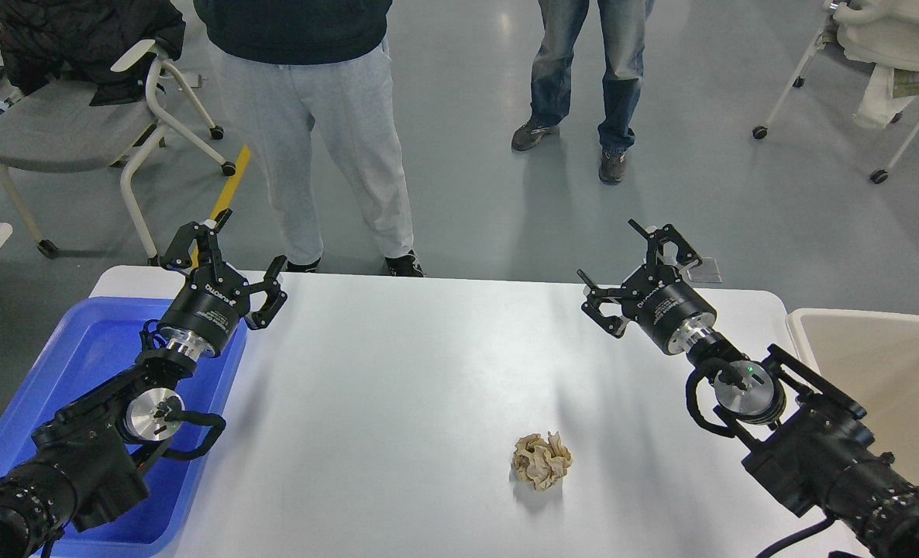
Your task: Tidy desktop
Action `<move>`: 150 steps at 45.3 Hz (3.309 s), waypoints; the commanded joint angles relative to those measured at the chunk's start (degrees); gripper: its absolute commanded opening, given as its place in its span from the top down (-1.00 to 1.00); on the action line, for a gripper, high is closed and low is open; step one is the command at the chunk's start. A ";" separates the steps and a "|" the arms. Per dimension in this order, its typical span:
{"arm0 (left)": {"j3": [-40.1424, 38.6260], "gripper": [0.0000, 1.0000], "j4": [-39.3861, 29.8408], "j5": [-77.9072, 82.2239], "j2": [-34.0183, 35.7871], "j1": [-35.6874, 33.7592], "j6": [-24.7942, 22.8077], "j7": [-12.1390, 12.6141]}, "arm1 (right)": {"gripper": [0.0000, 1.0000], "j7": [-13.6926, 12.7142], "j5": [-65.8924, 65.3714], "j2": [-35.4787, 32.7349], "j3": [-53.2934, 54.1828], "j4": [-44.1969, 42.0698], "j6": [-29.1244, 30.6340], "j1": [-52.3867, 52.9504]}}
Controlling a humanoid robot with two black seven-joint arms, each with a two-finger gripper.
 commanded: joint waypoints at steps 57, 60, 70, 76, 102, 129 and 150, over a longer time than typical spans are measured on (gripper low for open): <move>0.00 -1.00 0.00 0.00 0.04 0.00 0.00 0.00 | -1.00 -3.69 -12.48 -35.71 -34.16 40.45 -11.10 18.77; 0.00 -1.00 0.00 0.00 0.04 0.00 0.00 -0.09 | -1.00 -4.30 -12.66 -37.21 -39.61 41.85 -11.98 22.46; 0.00 -1.00 0.00 0.09 0.04 0.00 0.00 0.00 | -1.00 -5.19 -12.13 -39.41 -63.07 47.91 -19.36 41.88; 0.00 -1.00 0.00 0.09 0.04 -0.09 0.00 0.00 | -1.00 -5.10 -5.37 -38.27 -74.32 54.33 -25.42 53.13; 0.00 -1.00 0.00 0.09 0.04 0.00 0.00 0.00 | -1.00 -4.13 -0.70 -15.60 -92.80 62.07 -42.30 62.91; 0.00 -1.00 0.00 0.00 0.04 0.00 0.00 0.00 | -1.00 -3.87 -8.26 -3.37 -100.62 56.72 -50.83 50.78; 0.00 -1.00 0.00 0.09 0.04 0.00 0.00 0.00 | -1.00 -3.87 -11.34 1.46 -101.76 48.36 -50.83 41.99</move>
